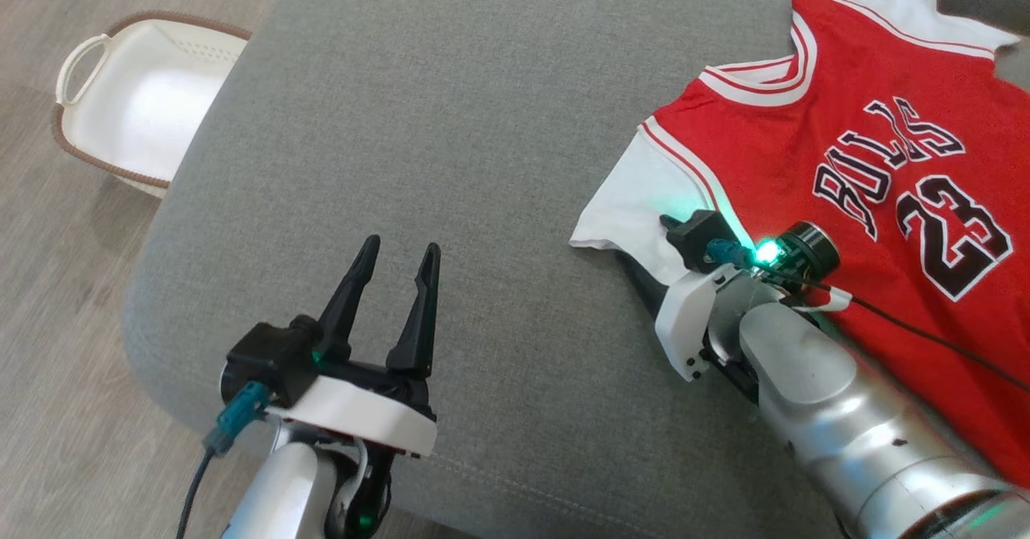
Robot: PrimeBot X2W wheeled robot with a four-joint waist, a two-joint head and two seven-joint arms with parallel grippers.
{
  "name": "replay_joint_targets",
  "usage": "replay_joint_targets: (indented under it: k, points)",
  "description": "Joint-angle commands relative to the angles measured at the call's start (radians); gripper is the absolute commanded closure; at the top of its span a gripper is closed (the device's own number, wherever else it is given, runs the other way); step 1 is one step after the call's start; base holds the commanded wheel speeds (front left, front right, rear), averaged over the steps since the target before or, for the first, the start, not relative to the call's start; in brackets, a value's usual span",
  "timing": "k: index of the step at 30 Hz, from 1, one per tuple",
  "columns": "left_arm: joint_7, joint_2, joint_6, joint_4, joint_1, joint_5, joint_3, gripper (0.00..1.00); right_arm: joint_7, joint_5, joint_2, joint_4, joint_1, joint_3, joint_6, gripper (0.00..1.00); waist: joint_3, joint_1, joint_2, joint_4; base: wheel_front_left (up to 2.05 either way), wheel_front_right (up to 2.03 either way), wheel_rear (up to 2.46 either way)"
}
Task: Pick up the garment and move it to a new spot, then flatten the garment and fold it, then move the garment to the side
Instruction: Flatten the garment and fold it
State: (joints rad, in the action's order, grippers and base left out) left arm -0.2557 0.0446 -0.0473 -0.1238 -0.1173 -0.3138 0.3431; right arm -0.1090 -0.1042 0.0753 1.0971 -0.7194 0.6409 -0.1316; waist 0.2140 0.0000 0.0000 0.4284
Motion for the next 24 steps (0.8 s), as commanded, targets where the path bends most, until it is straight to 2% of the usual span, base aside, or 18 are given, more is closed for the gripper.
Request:
replay_joint_targets:
  k: [1, 2, 3, 4, 5, 12, 18, 19, 22, 23, 24]
  points:
    - [-0.006, 0.006, 0.004, 0.034, -0.040, -0.006, -0.028, 0.00, -0.009, 0.007, -0.021, -0.004, -0.019, 0.010, 0.001, 0.00, 0.003, 0.0000, 0.0000, -0.002, 0.00, 0.00, 0.00]
    - [-0.006, 0.006, 0.004, 0.034, -0.041, -0.007, -0.027, 0.00, -0.012, 0.005, -0.022, 0.005, -0.023, 0.009, 0.001, 0.00, 0.005, 0.0000, 0.0000, -0.004, 0.00, 0.00, 0.00]
    - [-0.006, 0.006, 0.004, 0.034, -0.042, -0.007, -0.027, 0.00, -0.012, -0.001, -0.023, 0.014, -0.026, 0.005, 0.001, 0.09, 0.006, 0.0000, 0.0000, -0.005, 0.00, 0.00, 0.00]
    - [-0.006, 0.006, 0.004, 0.034, -0.043, -0.008, -0.027, 0.00, -0.017, -0.008, -0.024, 0.019, -0.029, 0.002, 0.001, 0.80, 0.007, 0.0000, 0.0000, -0.006, 0.00, 0.00, 0.00]
    - [-0.006, 0.006, 0.004, 0.033, -0.045, -0.008, -0.026, 0.00, -0.023, -0.019, -0.024, 0.016, -0.027, 0.004, 0.001, 1.00, 0.007, 0.0000, 0.0000, -0.006, 0.00, 0.00, 0.00]
    - [-0.006, 0.006, 0.004, 0.023, -0.046, -0.004, -0.030, 0.00, -0.047, -0.140, -0.025, -0.088, 0.007, 0.112, 0.001, 1.00, -0.011, 0.0000, 0.0000, -0.020, 0.00, 0.00, 0.00]
    - [-0.006, 0.006, 0.003, 0.019, -0.036, 0.002, -0.038, 0.00, -0.048, -0.283, -0.025, -0.229, 0.042, 0.286, 0.001, 1.00, -0.040, 0.0000, 0.0000, -0.044, 0.00, 0.00, 0.00]
    - [-0.006, 0.006, 0.002, 0.018, -0.033, 0.004, -0.040, 0.00, -0.043, -0.329, -0.025, -0.269, 0.050, 0.349, 0.001, 1.00, -0.049, 0.0000, 0.0000, -0.053, 0.00, 0.00, 0.00]
    - [-0.006, 0.006, 0.002, 0.017, -0.027, 0.008, -0.044, 0.00, -0.025, -0.378, -0.025, -0.288, 0.052, 0.422, 0.001, 1.00, -0.062, 0.0000, 0.0000, -0.069, 0.00, 0.00, 0.00]
    - [-0.006, 0.006, 0.001, 0.016, -0.026, 0.010, -0.045, 0.00, -0.026, -0.386, -0.025, -0.288, 0.050, 0.440, 0.001, 0.92, -0.066, 0.0000, 0.0000, -0.073, 0.00, 0.00, 0.00]
    - [-0.006, 0.006, 0.001, 0.016, -0.024, 0.011, -0.046, 0.00, -0.029, -0.394, -0.025, -0.285, 0.049, 0.453, 0.001, 0.00, -0.071, 0.0000, 0.0000, -0.078, 0.00, 0.00, 0.00]
